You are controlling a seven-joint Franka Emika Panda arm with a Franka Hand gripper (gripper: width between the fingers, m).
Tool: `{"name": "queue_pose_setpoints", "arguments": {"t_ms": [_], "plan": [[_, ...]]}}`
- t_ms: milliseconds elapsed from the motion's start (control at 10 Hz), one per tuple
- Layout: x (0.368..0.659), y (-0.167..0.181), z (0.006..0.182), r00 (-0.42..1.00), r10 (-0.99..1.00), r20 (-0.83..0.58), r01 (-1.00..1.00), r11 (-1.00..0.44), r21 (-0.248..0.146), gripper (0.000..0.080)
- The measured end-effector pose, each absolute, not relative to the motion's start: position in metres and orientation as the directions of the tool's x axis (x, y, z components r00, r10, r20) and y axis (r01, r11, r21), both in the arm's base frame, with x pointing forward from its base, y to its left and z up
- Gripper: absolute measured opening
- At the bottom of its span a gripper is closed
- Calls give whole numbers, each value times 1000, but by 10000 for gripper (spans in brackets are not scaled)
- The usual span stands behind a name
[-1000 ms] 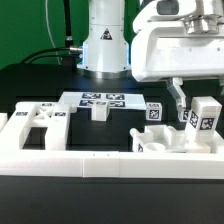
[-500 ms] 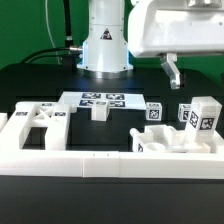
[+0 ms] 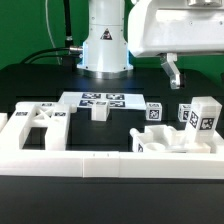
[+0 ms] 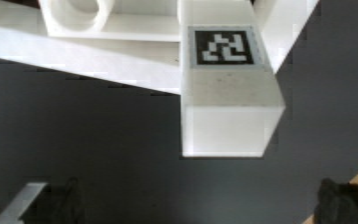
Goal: Assemble chair
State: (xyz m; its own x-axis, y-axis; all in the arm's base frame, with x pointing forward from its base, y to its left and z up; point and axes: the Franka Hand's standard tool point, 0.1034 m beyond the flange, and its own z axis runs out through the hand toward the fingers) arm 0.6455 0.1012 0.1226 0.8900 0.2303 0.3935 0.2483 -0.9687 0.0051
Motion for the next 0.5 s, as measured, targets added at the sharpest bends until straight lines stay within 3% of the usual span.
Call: {"name": "queue_pose_setpoints", "arguments": {"t_ms": [500], "plan": [[633,108,116,965,247,90,254,-965,-65,649]]}}
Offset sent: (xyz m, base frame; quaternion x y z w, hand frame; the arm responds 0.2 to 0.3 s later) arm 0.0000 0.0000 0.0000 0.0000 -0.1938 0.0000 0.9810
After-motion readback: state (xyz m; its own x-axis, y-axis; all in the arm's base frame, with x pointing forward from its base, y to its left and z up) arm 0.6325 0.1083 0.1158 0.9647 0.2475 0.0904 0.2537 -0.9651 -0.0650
